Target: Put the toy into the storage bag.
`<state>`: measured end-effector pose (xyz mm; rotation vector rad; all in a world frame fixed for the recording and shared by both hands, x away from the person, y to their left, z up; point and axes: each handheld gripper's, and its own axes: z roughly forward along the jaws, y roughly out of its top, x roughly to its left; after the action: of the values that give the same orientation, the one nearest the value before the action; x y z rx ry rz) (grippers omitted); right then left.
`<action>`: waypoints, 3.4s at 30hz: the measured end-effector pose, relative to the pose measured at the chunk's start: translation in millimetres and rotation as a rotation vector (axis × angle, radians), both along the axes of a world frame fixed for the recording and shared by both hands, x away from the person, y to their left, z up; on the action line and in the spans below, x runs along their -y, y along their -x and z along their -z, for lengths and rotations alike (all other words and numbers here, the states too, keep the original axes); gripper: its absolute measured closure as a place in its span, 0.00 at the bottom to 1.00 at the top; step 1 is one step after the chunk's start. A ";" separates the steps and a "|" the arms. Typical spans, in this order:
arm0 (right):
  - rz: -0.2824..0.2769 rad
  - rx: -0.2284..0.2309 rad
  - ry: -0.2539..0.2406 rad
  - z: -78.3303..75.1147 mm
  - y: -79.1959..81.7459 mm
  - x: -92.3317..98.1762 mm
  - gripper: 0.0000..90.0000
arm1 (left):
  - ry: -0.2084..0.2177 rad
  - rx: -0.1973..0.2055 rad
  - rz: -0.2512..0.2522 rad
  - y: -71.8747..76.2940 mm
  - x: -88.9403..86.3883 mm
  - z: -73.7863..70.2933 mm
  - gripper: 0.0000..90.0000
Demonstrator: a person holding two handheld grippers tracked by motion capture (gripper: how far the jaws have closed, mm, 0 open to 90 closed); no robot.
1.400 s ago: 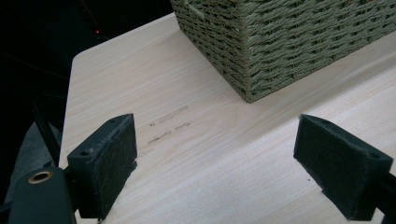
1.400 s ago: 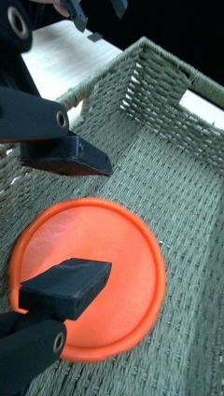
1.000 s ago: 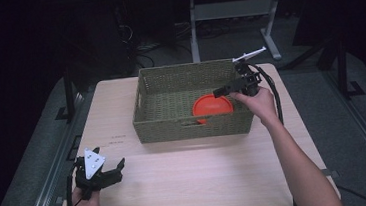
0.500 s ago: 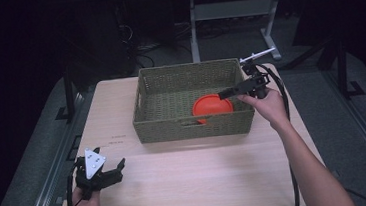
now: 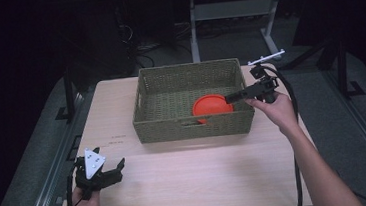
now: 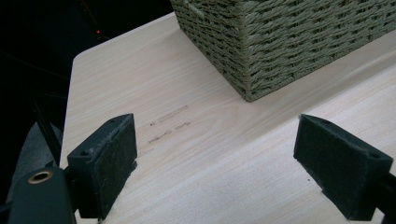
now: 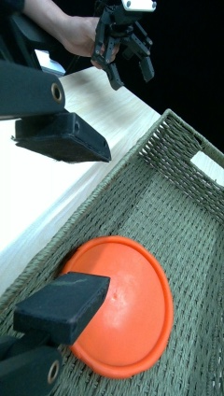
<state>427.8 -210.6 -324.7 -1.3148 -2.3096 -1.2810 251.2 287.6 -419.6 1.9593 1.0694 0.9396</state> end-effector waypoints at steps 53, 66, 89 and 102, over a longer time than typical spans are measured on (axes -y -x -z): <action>-0.014 0.005 -0.059 25.7 66.7 37.2 0.31 | -0.004 -0.004 -0.002 0.4 1.7 0.5 0.14; -0.007 -0.008 -0.076 46.0 79.6 48.6 0.30 | -0.010 -0.009 -0.002 0.9 1.8 0.6 0.14; 0.018 -0.047 -0.081 88.0 99.5 66.7 0.30 | -0.006 -0.004 0.001 0.1 3.1 2.0 0.14; 0.039 -0.047 -0.066 108.3 120.2 75.1 0.30 | -0.009 -0.008 0.003 -0.5 3.6 2.4 0.14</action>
<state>307.6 -285.7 -433.0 -1.3594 -2.2016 -1.3115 251.7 283.9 -422.1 1.9728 1.0675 0.9374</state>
